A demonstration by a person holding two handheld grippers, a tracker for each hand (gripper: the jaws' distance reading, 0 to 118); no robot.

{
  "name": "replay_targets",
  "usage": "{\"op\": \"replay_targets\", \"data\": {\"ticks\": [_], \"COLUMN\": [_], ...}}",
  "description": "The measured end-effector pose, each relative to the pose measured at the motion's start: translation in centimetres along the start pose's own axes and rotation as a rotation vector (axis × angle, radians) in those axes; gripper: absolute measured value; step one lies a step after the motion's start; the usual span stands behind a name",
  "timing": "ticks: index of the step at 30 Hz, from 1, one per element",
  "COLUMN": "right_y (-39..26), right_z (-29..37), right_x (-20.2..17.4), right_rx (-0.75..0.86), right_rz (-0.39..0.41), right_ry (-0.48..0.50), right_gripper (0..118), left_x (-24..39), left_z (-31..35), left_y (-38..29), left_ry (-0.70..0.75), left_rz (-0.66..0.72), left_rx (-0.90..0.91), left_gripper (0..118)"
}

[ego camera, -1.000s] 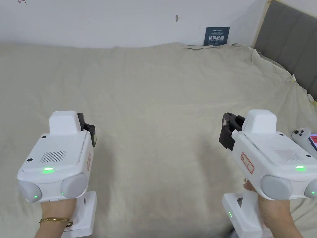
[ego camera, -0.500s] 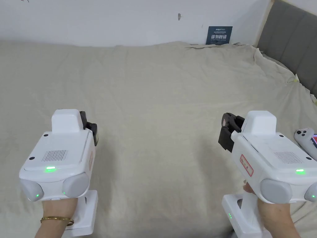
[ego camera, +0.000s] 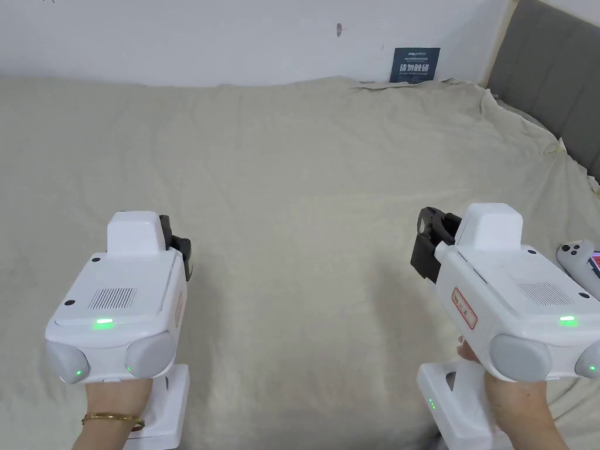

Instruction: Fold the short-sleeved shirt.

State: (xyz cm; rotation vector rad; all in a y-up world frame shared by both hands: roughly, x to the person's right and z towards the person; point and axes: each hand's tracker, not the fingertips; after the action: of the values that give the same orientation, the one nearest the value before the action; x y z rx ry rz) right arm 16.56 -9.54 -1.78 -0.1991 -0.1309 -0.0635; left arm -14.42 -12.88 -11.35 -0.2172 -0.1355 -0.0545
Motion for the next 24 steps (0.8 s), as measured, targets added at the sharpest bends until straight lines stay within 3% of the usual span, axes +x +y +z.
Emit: {"op": "replay_targets", "data": {"ticks": [24], "right_y": [0.23], "right_z": [0.21], "right_x": [-0.28], "right_rx": [-0.001], "right_rz": [0.000], "right_ry": [0.009], "right_gripper": [0], "left_x": [0.47], "left_z": [0.17], "left_y": [0.40], "left_ry": [-0.015], "left_rz": [-0.014], "left_rx": [0.006], "left_gripper": [0]}}
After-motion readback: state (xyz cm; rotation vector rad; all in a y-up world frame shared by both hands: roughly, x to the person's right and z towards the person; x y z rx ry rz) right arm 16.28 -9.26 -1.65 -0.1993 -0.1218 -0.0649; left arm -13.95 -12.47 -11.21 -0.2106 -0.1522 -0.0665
